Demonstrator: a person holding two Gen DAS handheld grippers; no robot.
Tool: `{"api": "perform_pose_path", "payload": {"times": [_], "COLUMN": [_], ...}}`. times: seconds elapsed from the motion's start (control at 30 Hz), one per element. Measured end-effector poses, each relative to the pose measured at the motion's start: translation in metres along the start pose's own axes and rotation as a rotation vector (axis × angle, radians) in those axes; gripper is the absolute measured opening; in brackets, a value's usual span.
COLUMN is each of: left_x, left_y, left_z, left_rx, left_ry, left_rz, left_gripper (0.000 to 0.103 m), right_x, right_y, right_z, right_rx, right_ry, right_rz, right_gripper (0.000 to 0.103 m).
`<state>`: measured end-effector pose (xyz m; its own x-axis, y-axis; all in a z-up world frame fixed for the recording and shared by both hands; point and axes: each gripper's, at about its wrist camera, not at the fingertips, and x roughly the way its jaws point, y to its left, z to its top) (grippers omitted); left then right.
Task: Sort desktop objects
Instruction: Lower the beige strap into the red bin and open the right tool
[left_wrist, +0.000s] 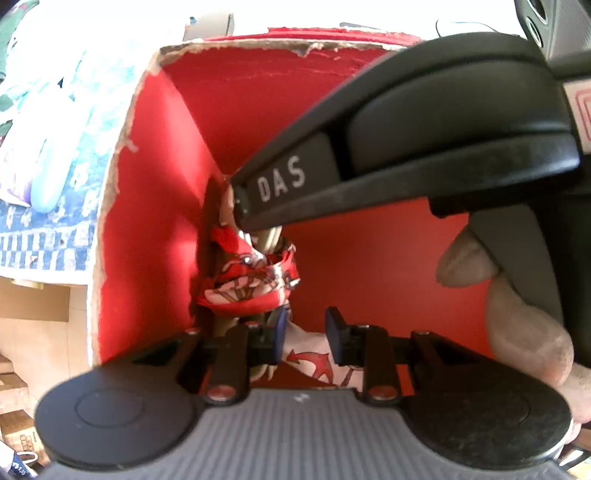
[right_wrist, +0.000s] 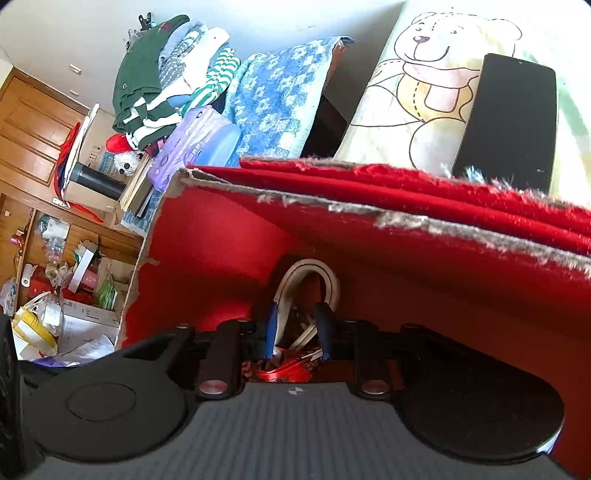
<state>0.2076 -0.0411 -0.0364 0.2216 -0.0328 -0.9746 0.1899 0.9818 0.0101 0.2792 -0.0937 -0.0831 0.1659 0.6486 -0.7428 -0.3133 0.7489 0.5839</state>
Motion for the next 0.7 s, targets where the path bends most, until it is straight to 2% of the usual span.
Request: {"api": "perform_pose_path", "payload": {"times": [0.1, 0.27, 0.37, 0.53, 0.6, 0.7], "left_x": [0.001, -0.005, -0.01, -0.016, -0.016, -0.023], "left_y": [-0.007, -0.016, -0.021, -0.021, -0.018, -0.017], "left_z": [0.006, 0.005, 0.004, -0.001, 0.006, -0.001], "left_rx": [-0.003, -0.004, -0.007, -0.007, -0.008, -0.008], "left_ry": [-0.001, -0.008, -0.016, -0.024, -0.026, -0.03], "left_rz": [0.006, 0.012, 0.007, -0.001, -0.011, -0.022], "left_gripper": [0.03, 0.03, 0.031, 0.031, 0.031, 0.032], "right_x": [-0.003, -0.018, -0.028, -0.038, -0.036, -0.027], "right_y": [0.001, 0.009, 0.008, -0.005, -0.011, -0.019], "right_z": [0.0, -0.006, -0.011, -0.018, -0.019, -0.02], "right_rx": [0.0, -0.034, -0.045, -0.004, 0.02, 0.064], "right_ry": [0.004, -0.005, -0.013, -0.02, -0.009, 0.007], "right_rz": [-0.024, -0.068, -0.123, -0.189, -0.207, -0.226], "right_gripper": [0.03, 0.03, 0.03, 0.028, 0.028, 0.026]}}
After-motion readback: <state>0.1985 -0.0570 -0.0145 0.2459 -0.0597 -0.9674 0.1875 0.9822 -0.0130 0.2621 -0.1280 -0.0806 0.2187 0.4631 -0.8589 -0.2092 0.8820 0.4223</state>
